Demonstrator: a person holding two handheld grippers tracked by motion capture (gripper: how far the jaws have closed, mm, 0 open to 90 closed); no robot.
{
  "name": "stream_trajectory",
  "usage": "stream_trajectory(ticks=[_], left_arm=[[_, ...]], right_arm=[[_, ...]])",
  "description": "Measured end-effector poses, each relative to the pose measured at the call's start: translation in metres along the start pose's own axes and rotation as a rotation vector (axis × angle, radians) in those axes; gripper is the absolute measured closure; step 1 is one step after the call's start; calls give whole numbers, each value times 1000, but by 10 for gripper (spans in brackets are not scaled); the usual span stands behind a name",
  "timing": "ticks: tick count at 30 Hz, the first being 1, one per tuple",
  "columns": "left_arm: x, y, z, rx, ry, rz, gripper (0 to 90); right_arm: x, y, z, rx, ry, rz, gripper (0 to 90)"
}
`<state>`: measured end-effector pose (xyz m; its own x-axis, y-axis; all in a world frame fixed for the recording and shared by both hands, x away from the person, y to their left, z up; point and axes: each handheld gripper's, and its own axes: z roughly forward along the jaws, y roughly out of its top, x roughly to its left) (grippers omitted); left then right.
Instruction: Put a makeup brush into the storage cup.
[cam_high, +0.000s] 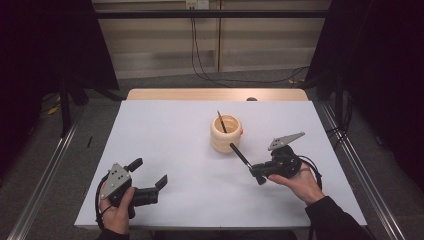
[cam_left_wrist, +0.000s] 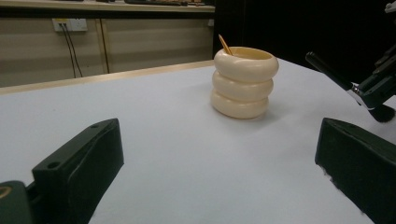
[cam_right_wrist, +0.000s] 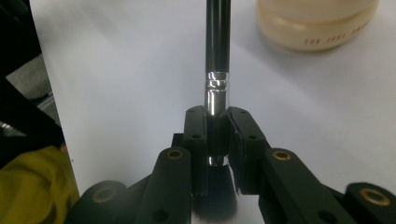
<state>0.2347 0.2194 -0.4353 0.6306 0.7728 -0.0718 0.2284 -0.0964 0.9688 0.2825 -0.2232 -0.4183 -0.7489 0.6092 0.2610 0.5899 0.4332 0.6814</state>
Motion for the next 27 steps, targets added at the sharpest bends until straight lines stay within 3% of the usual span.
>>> stream_trajectory(ticks=[5,18,27], left_arm=[[0,0,0,1,-1,0,10],[0,0,0,-2,0,0,10],[-1,1,0,-5,-10,-3,8]], right_arm=[[-3,-1,-7,-92,-24,-7,782],[-1,-2,-18,-276,6,-51,782],[-3,0,-24,-353,12,-58,782]])
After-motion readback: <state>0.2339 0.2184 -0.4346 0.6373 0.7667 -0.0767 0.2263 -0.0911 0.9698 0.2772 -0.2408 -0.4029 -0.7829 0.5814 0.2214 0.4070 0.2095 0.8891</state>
